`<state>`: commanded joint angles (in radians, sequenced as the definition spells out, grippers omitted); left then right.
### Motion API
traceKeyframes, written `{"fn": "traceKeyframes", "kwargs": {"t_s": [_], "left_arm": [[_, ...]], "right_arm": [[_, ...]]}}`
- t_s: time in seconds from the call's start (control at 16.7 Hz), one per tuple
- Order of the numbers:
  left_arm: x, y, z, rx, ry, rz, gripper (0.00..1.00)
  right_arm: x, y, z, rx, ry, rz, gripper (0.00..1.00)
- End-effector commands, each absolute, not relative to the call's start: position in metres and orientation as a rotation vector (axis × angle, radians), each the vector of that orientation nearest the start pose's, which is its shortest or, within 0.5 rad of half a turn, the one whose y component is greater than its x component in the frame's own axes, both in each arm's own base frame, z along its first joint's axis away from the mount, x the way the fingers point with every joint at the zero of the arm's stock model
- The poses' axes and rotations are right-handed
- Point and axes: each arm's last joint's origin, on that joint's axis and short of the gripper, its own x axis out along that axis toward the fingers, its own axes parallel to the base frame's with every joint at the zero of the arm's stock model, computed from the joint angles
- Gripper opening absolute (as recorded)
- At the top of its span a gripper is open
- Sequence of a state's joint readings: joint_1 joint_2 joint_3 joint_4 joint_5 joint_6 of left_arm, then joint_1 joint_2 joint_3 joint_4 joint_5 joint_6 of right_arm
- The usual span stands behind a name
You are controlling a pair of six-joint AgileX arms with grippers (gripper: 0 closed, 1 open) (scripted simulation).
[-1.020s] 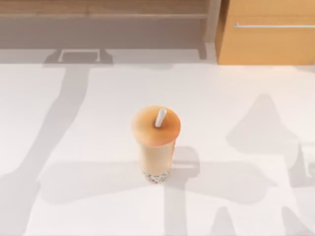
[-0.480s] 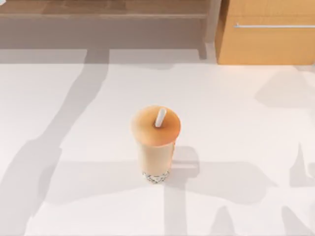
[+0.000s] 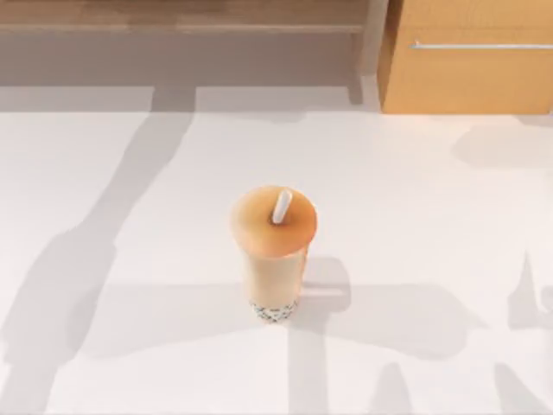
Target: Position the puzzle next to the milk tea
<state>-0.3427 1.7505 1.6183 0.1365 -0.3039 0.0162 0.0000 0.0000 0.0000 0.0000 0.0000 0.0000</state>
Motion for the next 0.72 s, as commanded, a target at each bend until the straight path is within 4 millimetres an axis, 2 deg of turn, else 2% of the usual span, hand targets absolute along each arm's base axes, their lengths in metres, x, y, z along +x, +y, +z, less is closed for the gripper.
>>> {"fn": "traceKeyframes", "kwargs": {"t_s": [0.3,0.6,0.72], "left_arm": [[0.435,-0.127,0.387,0.0,-0.001,-0.02,1.0],[0.438,-0.127,0.386,0.0,0.0,-0.02,1.0],[0.438,-0.127,0.386,0.0,0.0,-0.02,0.85]], "right_arm": [[0.106,-0.001,0.16,0.0,0.0,0.0,1.0],[0.106,-0.001,0.16,0.0,0.0,0.0,1.0],[0.106,-0.001,0.16,0.0,0.0,0.0,1.0]]}}
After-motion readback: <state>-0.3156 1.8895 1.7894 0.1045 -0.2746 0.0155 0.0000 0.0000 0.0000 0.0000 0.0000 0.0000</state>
